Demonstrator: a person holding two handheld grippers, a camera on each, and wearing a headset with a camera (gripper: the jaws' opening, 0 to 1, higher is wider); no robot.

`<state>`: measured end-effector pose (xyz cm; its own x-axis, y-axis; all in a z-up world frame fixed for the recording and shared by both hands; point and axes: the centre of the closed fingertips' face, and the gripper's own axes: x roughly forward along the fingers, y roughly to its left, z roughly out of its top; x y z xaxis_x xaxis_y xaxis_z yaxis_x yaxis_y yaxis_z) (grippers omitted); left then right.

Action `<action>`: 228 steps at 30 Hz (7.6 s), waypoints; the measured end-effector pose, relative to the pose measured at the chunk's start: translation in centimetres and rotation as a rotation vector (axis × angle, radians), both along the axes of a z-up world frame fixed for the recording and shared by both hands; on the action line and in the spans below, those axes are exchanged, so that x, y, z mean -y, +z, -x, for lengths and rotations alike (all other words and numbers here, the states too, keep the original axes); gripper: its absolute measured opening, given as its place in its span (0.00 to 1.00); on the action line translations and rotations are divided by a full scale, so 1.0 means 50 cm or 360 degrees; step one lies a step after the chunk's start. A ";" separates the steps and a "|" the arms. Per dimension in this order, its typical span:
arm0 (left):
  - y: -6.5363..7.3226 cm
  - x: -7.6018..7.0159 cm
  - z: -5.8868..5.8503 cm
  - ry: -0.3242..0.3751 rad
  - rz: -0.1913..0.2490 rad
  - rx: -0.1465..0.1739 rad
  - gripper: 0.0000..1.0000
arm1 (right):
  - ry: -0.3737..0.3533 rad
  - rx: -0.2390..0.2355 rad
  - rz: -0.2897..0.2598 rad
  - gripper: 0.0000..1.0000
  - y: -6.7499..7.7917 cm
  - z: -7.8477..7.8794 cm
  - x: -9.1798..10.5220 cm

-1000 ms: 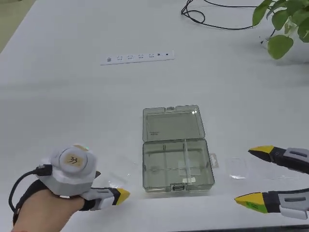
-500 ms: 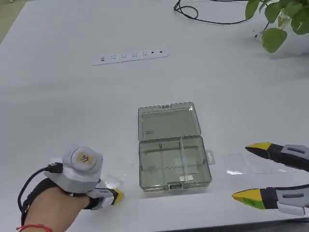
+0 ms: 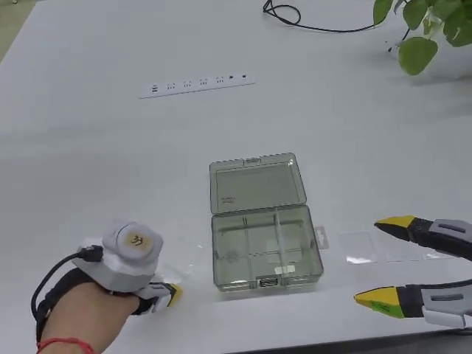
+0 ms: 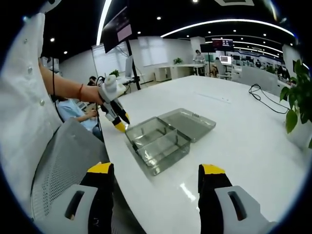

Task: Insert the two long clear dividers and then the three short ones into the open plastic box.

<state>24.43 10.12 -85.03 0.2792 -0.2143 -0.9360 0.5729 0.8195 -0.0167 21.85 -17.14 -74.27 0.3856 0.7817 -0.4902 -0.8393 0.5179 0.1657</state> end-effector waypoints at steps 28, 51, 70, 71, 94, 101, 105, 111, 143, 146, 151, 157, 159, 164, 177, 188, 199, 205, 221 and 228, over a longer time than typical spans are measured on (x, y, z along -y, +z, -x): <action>0.046 0.021 0.003 0.0360 0.0470 -0.0062 0.30 | 0.0004 -0.0001 0.0026 0.71 0.003 0.008 -0.012; 0.218 0.129 -0.010 0.0402 0.1012 0.0181 0.30 | -0.0007 0.0004 -0.0154 0.63 0.115 -0.023 -0.144; 0.287 0.250 -0.013 0.0224 0.1236 0.0278 0.30 | -0.0350 -0.0269 -0.0363 0.29 0.133 -0.085 -0.222; 0.290 0.254 -0.014 0.0212 0.1242 0.0289 0.30 | -0.0351 -0.0277 -0.0372 0.29 0.133 -0.085 -0.226; 0.304 0.273 -0.019 0.0072 0.1169 0.0404 0.30 | -0.0499 -0.0392 -0.0419 0.08 0.124 -0.097 -0.246; 0.301 0.273 -0.022 0.0071 0.1147 0.0423 0.30 | -0.0607 -0.0411 -0.0415 0.07 0.121 -0.099 -0.245; 0.299 0.275 -0.020 0.0078 0.1154 0.0416 0.31 | -0.0631 -0.0427 -0.0416 0.06 0.121 -0.100 -0.246; 0.298 0.277 -0.016 0.0067 0.1158 0.0409 0.33 | -0.0629 -0.0440 -0.0403 0.06 0.119 -0.098 -0.248; 0.283 0.201 0.011 -0.0350 0.1073 0.0561 0.73 | -0.0706 -0.0680 -0.0269 0.06 0.100 -0.147 -0.240; 0.274 0.188 0.015 -0.0412 0.1043 0.0563 0.79 | -0.0710 -0.0730 -0.0210 0.06 0.089 -0.146 -0.245; 0.266 0.177 0.017 -0.0529 0.1024 0.0600 0.89 | -0.0746 -0.0792 -0.0129 0.06 0.077 -0.145 -0.251; 0.241 0.161 0.016 -0.0599 0.0980 0.0580 0.97 | -0.0798 -0.0931 -0.0022 0.06 0.053 -0.134 -0.256; 0.233 0.158 0.018 -0.0623 0.0972 0.0574 0.98 | -0.0803 -0.0973 0.0045 0.06 0.038 -0.125 -0.256; 0.226 0.157 0.026 -0.0649 0.0984 0.0559 0.97 | -0.0861 -0.1085 0.0083 0.06 0.008 -0.120 -0.258; 0.223 0.157 0.023 -0.0668 0.1062 0.0558 0.93 | -0.0967 -0.1229 0.0227 0.06 -0.055 -0.117 -0.244; 0.215 0.156 0.025 -0.0642 0.1099 0.0547 0.92 | -0.0987 -0.1236 0.0284 0.06 -0.085 -0.111 -0.248; 0.215 0.155 0.027 -0.0622 0.1117 0.0539 0.92 | -0.0981 -0.1203 0.0313 0.06 -0.108 -0.117 -0.248; 0.213 0.154 0.026 -0.0617 0.1112 0.0532 0.92 | -0.0956 -0.1154 0.0350 0.06 -0.107 -0.121 -0.249; 0.210 0.155 0.024 -0.0608 0.1111 0.0521 0.92 | -0.0829 -0.0952 0.0547 0.07 -0.104 -0.125 -0.261; 0.210 0.157 0.023 -0.0599 0.1114 0.0519 0.91 | -0.0810 -0.0935 0.0563 0.07 -0.102 -0.129 -0.258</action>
